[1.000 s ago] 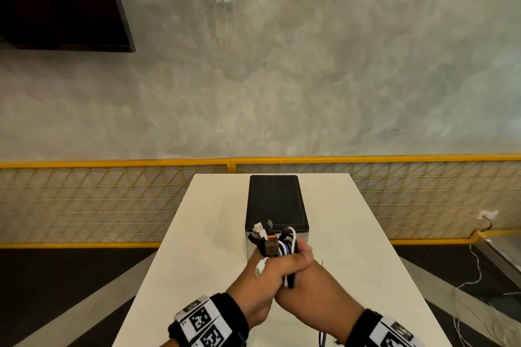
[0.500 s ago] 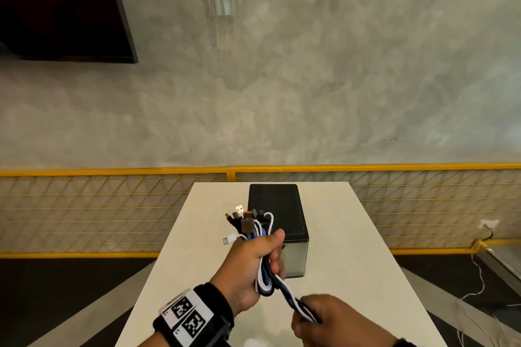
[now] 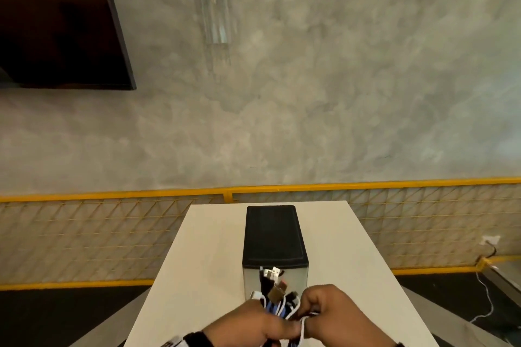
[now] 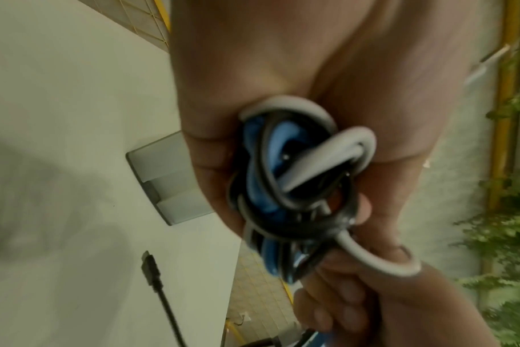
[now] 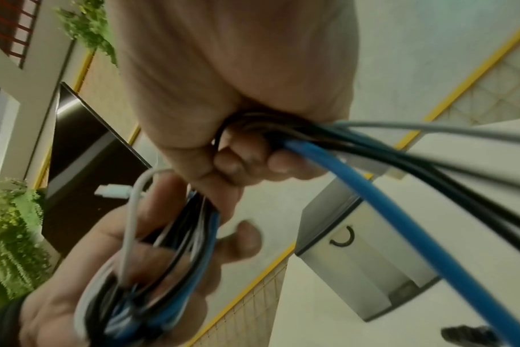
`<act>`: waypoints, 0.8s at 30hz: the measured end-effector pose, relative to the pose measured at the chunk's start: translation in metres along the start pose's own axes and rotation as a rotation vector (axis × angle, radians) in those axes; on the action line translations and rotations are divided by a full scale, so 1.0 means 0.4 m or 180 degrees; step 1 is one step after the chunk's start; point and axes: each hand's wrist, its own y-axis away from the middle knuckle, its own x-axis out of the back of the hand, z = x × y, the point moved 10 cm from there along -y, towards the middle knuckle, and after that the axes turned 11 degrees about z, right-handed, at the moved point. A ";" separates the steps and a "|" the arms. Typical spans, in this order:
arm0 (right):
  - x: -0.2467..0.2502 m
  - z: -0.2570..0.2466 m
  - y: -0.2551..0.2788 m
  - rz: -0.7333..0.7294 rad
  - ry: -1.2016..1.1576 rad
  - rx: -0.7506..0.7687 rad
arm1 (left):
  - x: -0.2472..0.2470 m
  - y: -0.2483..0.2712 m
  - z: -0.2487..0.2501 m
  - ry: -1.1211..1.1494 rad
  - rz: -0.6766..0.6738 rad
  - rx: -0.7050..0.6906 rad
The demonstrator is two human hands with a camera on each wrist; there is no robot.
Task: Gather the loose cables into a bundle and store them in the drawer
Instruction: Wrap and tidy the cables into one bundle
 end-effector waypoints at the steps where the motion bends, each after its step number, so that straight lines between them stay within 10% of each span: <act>1: -0.001 0.013 -0.007 0.0106 -0.0159 -0.0116 | -0.001 -0.003 0.010 -0.0078 0.0038 -0.0116; 10: 0.007 0.020 -0.020 0.0408 -0.0420 -0.0061 | 0.004 -0.002 -0.011 0.0613 0.0528 -0.0069; 24: 0.005 0.001 -0.022 0.0307 0.0263 0.0349 | -0.029 0.023 0.034 0.0051 -0.0028 -0.0550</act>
